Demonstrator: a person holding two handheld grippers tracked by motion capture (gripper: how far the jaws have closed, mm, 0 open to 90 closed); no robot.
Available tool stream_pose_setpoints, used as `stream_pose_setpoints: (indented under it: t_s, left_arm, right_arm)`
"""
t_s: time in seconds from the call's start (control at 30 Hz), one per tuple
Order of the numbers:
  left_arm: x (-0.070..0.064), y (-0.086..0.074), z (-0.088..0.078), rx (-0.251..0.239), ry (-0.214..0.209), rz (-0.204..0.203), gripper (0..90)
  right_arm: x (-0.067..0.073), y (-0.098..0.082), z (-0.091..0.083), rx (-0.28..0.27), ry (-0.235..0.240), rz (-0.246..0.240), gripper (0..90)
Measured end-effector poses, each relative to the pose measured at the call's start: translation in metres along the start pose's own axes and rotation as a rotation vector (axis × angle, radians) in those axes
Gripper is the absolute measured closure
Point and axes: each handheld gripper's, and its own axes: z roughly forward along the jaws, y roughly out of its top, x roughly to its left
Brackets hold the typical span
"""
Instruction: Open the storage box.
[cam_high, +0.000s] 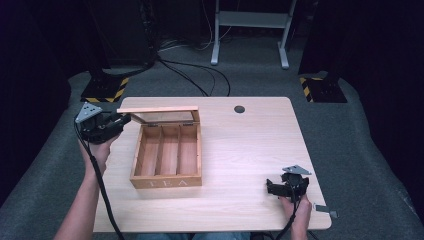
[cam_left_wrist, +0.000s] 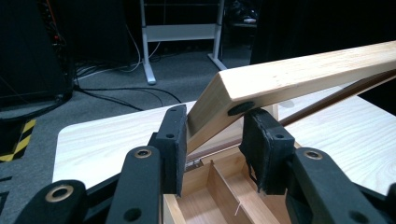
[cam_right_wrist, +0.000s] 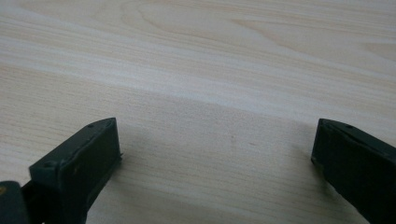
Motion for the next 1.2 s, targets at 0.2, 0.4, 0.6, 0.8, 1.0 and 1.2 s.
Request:
stream_pose_setpoints:
  t_s: [0.2, 0.4, 0.6, 0.8, 1.0, 1.2]
  left_arm:
    - [-0.0002, 0.0001, -0.0001, 0.001, 0.002, 0.001, 60.1]
    - [-0.0001, 0.0001, 0.0, 0.0, 0.0, 0.001, 60.1]
    - [-0.0002, 0.0002, -0.0001, 0.001, 0.002, 0.002, 60.1]
    - [0.0001, 0.0007, -0.0002, 0.006, 0.002, 0.008, 60.1]
    - [0.0001, 0.0009, -0.0001, 0.007, 0.002, 0.01, 60.1]
    - [0.0002, 0.0009, -0.0002, 0.008, 0.001, 0.011, 60.1]
  right_arm:
    - [0.0, 0.0, 0.0001, -0.001, 0.0, 0.0, 0.8]
    - [0.0, 0.0, 0.0001, 0.0, 0.0, 0.0, 0.8]
    - [0.0, 0.0, 0.0001, -0.001, 0.0, 0.0, 0.8]
    - [0.0, 0.0, 0.0001, -0.001, 0.0, 0.0, 0.8]
    - [0.0, 0.0, 0.0001, -0.001, 0.0, 0.0, 0.8]
    - [-0.0001, 0.0, 0.0, 0.0, 0.0, -0.001, 0.8]
